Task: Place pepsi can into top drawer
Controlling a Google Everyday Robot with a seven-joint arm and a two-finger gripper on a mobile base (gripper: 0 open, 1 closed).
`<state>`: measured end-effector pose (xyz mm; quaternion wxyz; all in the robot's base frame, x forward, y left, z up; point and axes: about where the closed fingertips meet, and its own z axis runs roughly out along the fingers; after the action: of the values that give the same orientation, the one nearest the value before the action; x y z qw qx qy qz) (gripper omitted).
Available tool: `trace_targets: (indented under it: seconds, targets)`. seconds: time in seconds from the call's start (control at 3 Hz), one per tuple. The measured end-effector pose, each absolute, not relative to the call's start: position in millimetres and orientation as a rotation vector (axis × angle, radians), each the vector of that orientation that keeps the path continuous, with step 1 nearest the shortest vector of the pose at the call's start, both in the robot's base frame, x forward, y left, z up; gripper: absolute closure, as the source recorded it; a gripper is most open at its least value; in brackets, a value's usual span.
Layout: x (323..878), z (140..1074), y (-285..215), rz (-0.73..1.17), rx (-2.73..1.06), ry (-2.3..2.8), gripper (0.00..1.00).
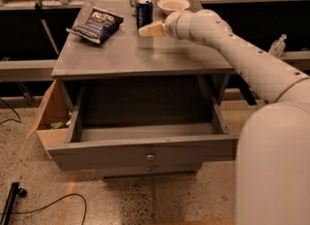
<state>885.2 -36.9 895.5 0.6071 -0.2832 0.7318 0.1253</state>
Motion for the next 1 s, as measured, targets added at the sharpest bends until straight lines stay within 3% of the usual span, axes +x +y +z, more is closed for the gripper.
trace_targets:
  seconds: [0.33,0.67,1.0]
  targets:
    - [906,900,5,0.363,-0.646,1.654,0.0]
    - [918,907,42,0.43,-0.661,1.613,0.17]
    - [923,917,62,0.469,-0.692,1.574,0.41]
